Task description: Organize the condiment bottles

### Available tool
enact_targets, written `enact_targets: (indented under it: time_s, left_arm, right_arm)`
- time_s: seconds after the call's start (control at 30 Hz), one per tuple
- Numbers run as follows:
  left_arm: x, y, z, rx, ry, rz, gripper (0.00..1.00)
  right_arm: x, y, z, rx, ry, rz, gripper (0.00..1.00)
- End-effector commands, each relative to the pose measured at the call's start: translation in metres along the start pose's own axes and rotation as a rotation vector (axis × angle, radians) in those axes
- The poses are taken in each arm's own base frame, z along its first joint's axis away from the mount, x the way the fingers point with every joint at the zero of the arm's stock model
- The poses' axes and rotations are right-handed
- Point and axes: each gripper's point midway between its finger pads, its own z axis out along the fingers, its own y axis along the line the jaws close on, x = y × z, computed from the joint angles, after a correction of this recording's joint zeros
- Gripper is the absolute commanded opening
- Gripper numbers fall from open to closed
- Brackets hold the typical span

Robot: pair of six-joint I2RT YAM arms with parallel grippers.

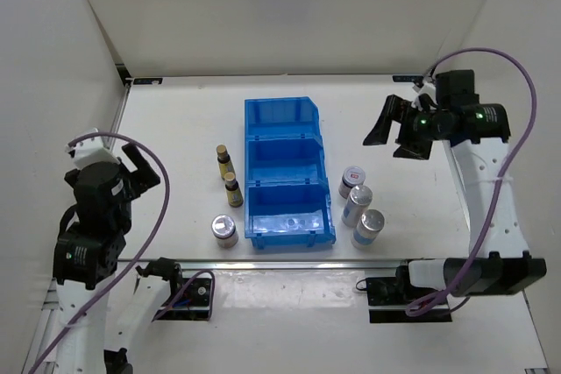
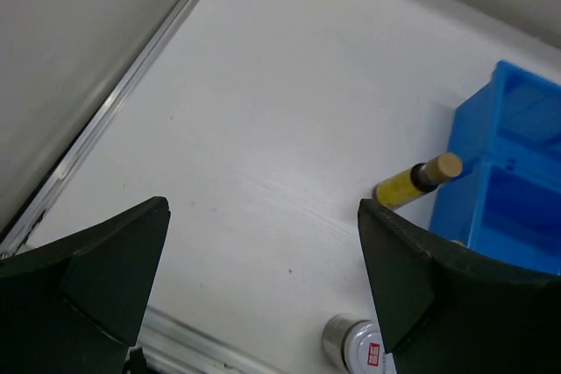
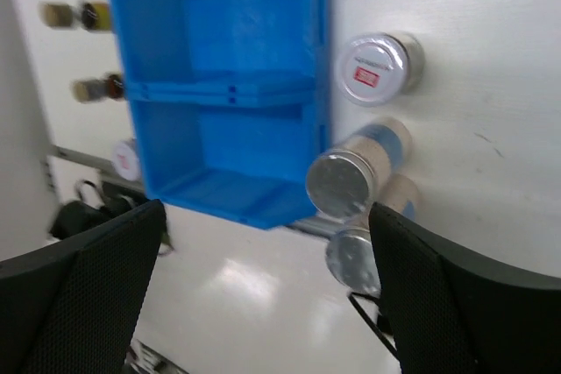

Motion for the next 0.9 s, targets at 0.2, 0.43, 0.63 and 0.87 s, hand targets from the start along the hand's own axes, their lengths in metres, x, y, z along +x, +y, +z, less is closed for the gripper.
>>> enact_targets:
  time_s: [0.2, 0.43, 0.63, 0.87]
  left_arm:
    - [0.073, -0.011, 0.022, -0.015, 0.370, 0.127, 1.00]
    - [0.079, -0.011, 0.033, -0.051, 0.410, 0.145, 1.00]
    - [0.076, -0.010, 0.029, -0.044, 0.391, 0.136, 1.00]
    - [0.075, -0.009, 0.029, -0.052, 0.387, 0.137, 1.00]
  right_arm:
    - [0.013, -0.030, 0.045, 0.389, 0.201, -0.205, 1.00]
    - [0.027, -0.047, 0.094, 0.406, 0.313, -0.177, 1.00]
    - [0.043, -0.055, 0.130, 0.403, 0.410, -0.214, 1.00]
    - [0.052, -0.075, 0.166, 0.448, 0.493, -0.197, 1.00]
